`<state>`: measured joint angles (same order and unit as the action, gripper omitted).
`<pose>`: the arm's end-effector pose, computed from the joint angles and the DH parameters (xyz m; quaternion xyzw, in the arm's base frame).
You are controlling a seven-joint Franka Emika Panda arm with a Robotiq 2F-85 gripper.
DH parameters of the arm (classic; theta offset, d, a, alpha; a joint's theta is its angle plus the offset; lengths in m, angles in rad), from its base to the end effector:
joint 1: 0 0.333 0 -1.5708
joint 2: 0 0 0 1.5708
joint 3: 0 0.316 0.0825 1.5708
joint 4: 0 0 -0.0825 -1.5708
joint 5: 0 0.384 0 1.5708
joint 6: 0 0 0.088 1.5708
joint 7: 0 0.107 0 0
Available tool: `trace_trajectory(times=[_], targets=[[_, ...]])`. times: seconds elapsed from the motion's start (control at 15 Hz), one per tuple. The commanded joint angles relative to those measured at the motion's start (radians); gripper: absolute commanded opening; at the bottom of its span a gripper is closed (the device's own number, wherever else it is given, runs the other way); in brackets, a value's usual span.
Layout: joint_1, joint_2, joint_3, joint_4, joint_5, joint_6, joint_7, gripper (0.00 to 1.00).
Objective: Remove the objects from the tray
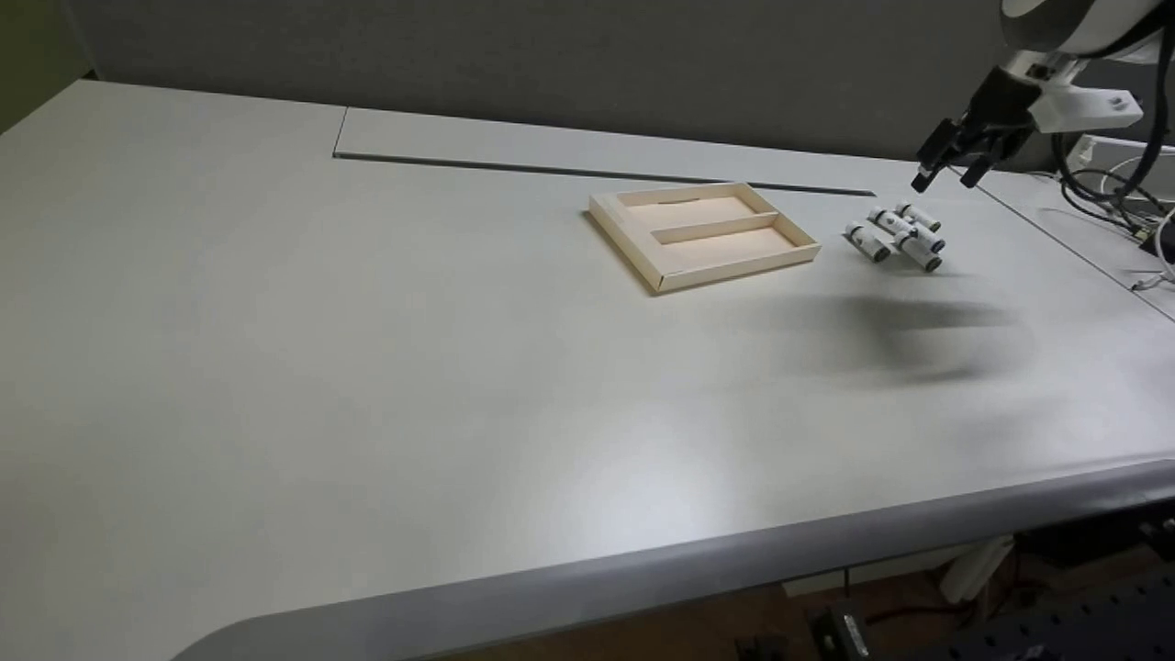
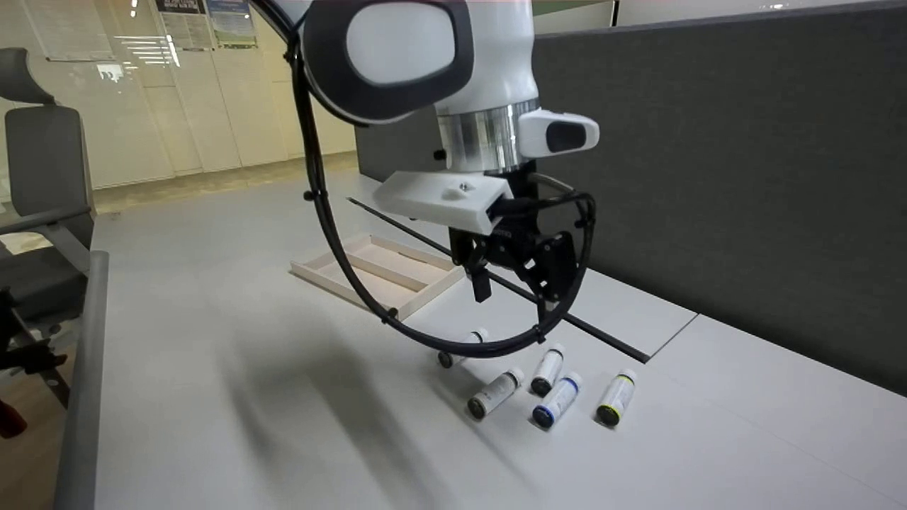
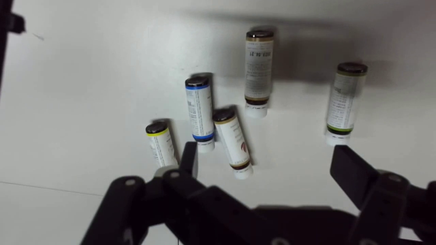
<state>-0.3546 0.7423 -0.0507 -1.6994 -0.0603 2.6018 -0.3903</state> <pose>0.6351 -0.2669 0.1784 0.9959 0.0251 0.0606 0.0624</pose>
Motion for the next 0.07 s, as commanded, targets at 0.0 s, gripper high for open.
trace_trajectory(times=[0.0], targets=[[0.005, -0.011, -0.003, -0.007, 0.001, -0.005, 0.003, 1.00]])
